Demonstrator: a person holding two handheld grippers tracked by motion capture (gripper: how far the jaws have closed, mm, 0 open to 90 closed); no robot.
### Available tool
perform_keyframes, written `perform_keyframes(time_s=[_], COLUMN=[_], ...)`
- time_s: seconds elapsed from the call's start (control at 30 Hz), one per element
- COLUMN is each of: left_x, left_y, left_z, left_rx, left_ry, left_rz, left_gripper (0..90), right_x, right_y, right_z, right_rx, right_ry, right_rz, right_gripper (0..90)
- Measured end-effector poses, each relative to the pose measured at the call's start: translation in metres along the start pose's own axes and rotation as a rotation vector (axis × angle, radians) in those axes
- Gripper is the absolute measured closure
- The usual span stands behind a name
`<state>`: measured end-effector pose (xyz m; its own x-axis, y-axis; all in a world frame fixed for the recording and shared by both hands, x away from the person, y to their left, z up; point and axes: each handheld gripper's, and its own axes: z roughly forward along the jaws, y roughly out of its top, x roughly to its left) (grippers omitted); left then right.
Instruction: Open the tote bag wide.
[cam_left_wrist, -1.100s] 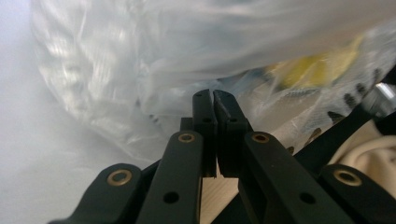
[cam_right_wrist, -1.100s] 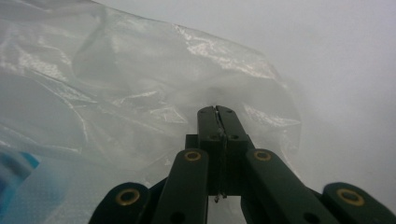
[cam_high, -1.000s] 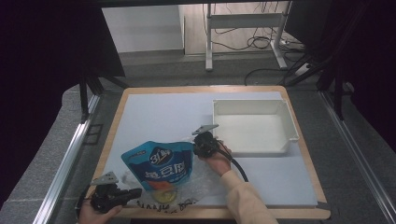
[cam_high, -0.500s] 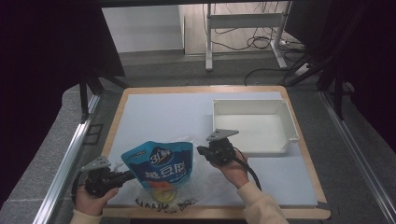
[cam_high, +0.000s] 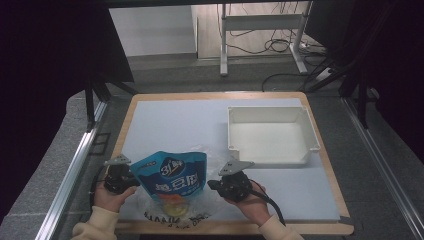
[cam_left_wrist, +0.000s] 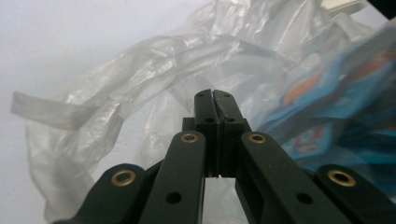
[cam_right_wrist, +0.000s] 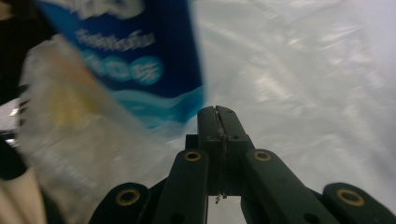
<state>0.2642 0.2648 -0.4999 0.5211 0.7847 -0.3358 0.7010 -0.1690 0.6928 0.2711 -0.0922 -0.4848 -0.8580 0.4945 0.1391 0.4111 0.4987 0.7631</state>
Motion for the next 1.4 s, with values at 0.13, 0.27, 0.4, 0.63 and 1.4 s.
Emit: perform_keyframes(time_s=[0.13,0.27,0.4,0.63,1.4], left_x=[0.006,0.011,0.017,0.023,0.030], left_y=[0.000,-0.001,-0.003,-0.006,-0.006], left_z=[0.009,0.019,0.027,0.034,0.044], left_rx=[0.012,0.044,0.067,0.093,0.123], left_ry=[0.002,0.009,0.014,0.023,0.034], left_rz=[-0.018,-0.024,-0.035,-0.043,-0.051], left_gripper=[89.6,89.7,89.7,89.7,89.7], right_x=[0.008,0.011,0.015,0.020,0.021], right_y=[-0.006,-0.014,-0.021,-0.031,-0.048], right_z=[0.005,0.016,0.024,0.024,0.024], right_rx=[0.003,0.028,0.063,0.100,0.154], right_ry=[0.037,0.065,0.081,0.098,0.118], right_rz=[-0.008,-0.013,-0.033,-0.056,-0.083], right_gripper=[88.6,88.6,88.6,88.6,88.7])
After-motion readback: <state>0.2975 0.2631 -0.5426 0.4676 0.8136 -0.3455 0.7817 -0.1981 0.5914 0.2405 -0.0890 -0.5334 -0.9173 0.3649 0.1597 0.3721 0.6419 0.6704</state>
